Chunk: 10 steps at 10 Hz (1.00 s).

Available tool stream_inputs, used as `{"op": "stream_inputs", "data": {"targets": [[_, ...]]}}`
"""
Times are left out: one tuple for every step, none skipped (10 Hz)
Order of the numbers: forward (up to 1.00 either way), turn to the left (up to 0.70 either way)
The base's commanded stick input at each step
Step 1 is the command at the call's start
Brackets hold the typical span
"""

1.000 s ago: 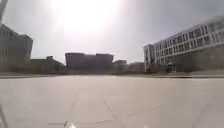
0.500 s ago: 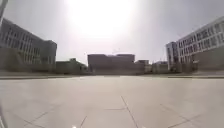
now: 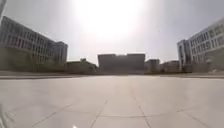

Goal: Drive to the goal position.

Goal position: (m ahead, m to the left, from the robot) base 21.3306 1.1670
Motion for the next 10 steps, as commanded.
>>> {"op": "stream_inputs", "data": {"targets": [[0.70,0.00],[0.70,0.00],[0.70,0.00],[0.70,0.00],[0.70,0.00],[0.70,0.00],[0.70,0.00],[0.70,0.00],[0.70,0.00],[0.70,0.00]]}}
